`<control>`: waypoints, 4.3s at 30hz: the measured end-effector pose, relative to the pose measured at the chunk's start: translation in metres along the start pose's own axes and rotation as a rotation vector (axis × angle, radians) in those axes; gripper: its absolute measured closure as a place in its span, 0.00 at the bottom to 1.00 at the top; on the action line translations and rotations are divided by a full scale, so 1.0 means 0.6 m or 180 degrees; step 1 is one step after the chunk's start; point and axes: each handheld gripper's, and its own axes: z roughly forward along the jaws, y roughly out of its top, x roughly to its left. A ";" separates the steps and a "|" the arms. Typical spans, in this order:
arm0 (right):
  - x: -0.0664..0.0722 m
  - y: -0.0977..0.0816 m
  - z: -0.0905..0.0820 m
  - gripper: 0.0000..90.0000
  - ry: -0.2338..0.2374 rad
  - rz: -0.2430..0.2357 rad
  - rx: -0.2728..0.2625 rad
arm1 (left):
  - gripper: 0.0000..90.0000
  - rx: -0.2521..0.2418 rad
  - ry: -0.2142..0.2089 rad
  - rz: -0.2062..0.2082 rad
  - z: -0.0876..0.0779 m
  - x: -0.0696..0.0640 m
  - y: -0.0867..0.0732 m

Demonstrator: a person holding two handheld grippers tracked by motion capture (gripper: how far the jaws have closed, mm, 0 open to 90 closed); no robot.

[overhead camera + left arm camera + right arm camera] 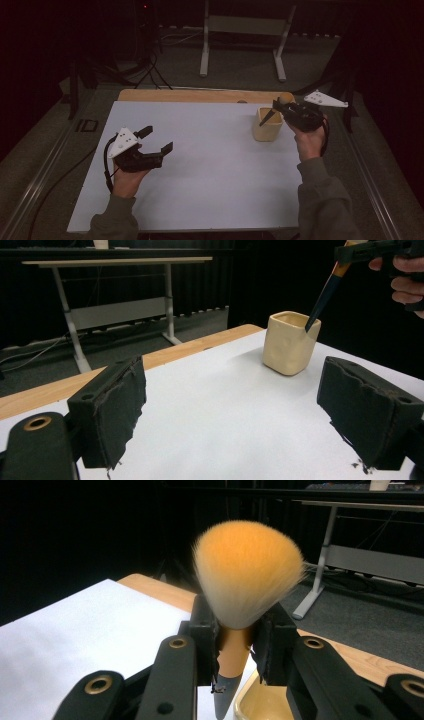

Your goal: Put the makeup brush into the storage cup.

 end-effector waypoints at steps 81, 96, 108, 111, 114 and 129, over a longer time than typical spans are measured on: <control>-0.037 -0.008 0.030 0.45 -0.0439 -0.0018 0.0263 | 0.14 -0.0021 0.0028 -0.0017 -0.006 0.005 0.000; -0.033 -0.009 0.029 0.10 -0.0525 0.0010 0.0244 | 0.14 -0.0034 0.0031 -0.0026 -0.006 0.006 0.000; -0.031 -0.009 0.025 0.10 -0.0519 -0.0015 0.0245 | 0.14 -0.0044 0.0045 -0.0029 -0.009 0.008 0.000; -0.031 -0.008 0.024 0.10 -0.0512 -0.0015 0.0236 | 0.14 -0.0052 0.0047 -0.0034 -0.009 0.008 0.000; -0.032 -0.008 0.021 0.10 -0.0459 0.0038 0.0213 | 0.14 -0.0051 0.0050 -0.0037 -0.010 0.008 0.000; -0.036 -0.017 0.001 0.10 -0.0421 0.0072 0.0147 | 0.14 -0.0041 0.0068 -0.0036 -0.011 0.009 0.000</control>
